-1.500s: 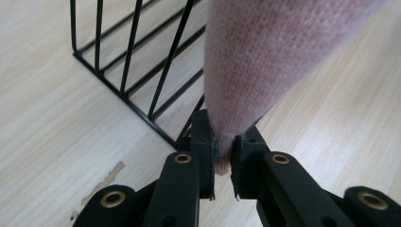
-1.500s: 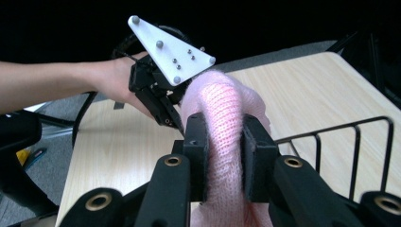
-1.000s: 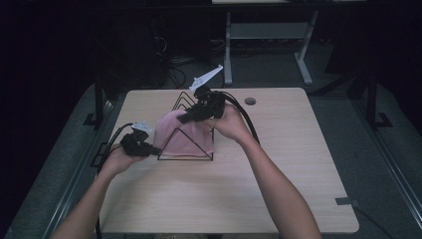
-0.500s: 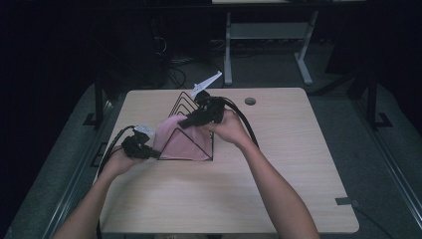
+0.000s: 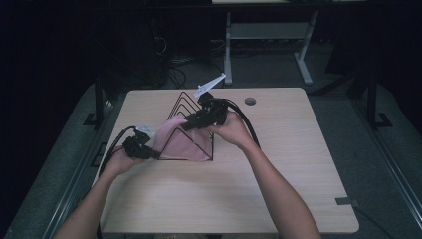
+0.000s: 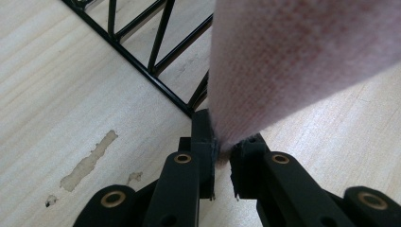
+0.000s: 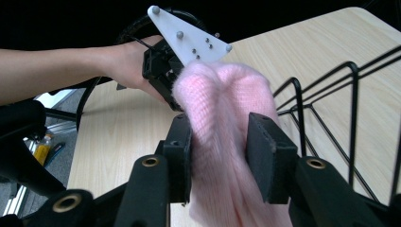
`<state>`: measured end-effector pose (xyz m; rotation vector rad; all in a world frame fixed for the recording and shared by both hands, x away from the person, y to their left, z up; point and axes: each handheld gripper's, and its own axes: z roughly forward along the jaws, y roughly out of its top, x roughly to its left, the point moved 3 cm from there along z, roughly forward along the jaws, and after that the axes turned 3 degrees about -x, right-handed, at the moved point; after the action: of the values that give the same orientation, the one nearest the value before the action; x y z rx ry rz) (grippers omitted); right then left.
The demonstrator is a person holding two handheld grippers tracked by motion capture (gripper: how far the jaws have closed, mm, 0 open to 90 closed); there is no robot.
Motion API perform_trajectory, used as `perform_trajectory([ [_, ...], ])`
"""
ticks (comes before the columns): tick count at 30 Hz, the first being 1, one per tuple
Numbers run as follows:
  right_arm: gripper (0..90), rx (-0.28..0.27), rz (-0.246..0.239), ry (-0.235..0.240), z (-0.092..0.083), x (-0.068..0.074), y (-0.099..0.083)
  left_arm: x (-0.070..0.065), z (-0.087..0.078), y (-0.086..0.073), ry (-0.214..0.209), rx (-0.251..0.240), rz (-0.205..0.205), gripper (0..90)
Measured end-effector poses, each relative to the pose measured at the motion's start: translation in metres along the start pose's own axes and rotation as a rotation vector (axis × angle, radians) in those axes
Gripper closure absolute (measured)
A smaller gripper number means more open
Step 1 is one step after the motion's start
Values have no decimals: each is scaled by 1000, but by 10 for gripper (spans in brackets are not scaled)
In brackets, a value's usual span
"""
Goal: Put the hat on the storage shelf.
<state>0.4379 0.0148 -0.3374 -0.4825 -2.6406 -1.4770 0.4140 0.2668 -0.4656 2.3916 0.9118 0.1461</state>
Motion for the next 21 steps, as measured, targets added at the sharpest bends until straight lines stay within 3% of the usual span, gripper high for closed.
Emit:
perform_trajectory([
  [3,683,-43,3,23,-8,0,0,2,1,0,7,17,15,811],
  [9,800,-43,0,21,-1,0,3,2,3,0,8,11,-7,811],
  [21,824,0,2,26,4,1,0,2,3,-1,10,21,8,812],
])
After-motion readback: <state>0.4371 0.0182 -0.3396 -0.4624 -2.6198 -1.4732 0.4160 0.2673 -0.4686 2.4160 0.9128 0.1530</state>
